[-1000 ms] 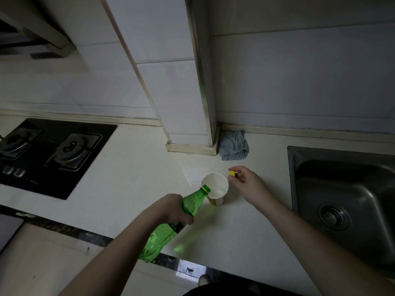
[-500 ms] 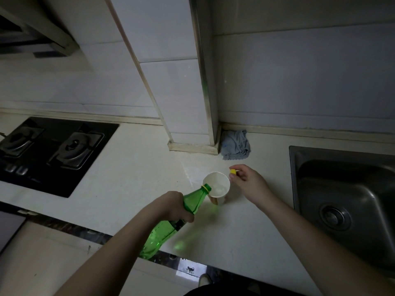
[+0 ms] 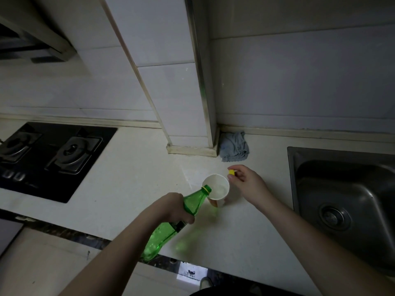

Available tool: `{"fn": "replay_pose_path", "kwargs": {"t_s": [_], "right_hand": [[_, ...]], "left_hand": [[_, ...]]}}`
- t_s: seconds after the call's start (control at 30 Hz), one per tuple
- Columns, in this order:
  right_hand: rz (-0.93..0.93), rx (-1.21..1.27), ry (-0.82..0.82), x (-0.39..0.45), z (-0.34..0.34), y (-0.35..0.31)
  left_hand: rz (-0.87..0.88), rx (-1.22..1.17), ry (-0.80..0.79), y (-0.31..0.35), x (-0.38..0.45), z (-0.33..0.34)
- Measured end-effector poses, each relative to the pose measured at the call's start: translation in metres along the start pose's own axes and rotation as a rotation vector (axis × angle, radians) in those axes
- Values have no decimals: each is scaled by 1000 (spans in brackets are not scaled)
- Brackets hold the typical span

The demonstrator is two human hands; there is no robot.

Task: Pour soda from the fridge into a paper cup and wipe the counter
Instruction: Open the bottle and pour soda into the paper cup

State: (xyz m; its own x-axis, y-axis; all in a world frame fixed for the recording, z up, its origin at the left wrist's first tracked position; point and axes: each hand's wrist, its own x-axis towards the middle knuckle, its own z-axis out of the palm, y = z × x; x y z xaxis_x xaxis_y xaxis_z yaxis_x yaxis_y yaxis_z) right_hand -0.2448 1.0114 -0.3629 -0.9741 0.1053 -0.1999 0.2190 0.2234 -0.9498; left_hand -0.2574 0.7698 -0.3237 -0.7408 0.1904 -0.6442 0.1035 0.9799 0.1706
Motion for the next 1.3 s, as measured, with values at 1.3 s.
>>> {"fn": "replay_pose_path", "kwargs": {"t_s": [1.3], "right_hand": [[16, -35, -27, 8, -6, -4]], "left_hand": [[-2, 14, -19, -2, 4, -10]]}}
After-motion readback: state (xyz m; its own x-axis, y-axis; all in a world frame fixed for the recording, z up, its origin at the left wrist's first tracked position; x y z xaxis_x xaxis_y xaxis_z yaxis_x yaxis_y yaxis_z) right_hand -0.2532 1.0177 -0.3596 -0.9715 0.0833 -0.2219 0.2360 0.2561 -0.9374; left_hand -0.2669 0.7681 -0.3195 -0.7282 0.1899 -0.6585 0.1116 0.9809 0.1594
